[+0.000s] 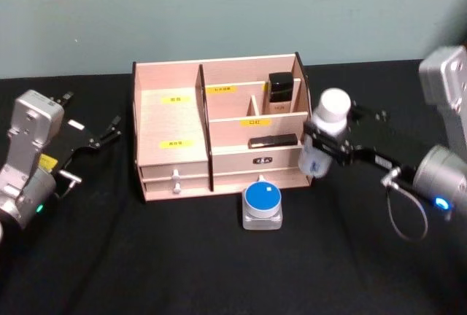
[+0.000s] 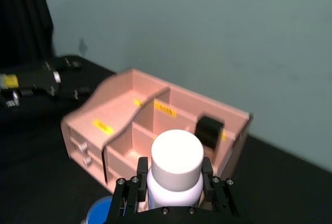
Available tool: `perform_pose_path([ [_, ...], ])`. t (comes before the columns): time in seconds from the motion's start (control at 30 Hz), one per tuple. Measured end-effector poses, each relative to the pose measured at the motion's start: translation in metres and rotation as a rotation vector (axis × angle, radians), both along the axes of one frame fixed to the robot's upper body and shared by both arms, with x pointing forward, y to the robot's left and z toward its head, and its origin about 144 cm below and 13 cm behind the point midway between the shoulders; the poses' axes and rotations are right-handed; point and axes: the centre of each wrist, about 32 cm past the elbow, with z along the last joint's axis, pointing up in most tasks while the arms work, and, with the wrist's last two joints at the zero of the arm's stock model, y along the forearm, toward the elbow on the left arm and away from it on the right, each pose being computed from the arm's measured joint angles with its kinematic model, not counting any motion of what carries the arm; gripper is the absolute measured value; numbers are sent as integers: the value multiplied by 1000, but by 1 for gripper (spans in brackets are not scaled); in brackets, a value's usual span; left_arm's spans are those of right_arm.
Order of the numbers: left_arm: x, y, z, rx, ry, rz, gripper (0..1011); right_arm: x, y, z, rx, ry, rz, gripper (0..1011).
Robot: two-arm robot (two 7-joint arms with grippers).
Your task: Pick up the facial cleanser and watermelon frost from the table and place them into the tiered storage box.
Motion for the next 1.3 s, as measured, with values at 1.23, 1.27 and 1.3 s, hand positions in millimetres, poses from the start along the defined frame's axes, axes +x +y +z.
perform_pose_path([
  [1.23,0,0,0,0,0,0,1010,96,81,33,-11,-90,80,602],
  [1.27,0,0,0,0,0,0,1010,98,81,32,-11,-90,80,602],
  [1.3,0,0,0,0,0,0,1010,99,82,32,-11,-89,79,601],
])
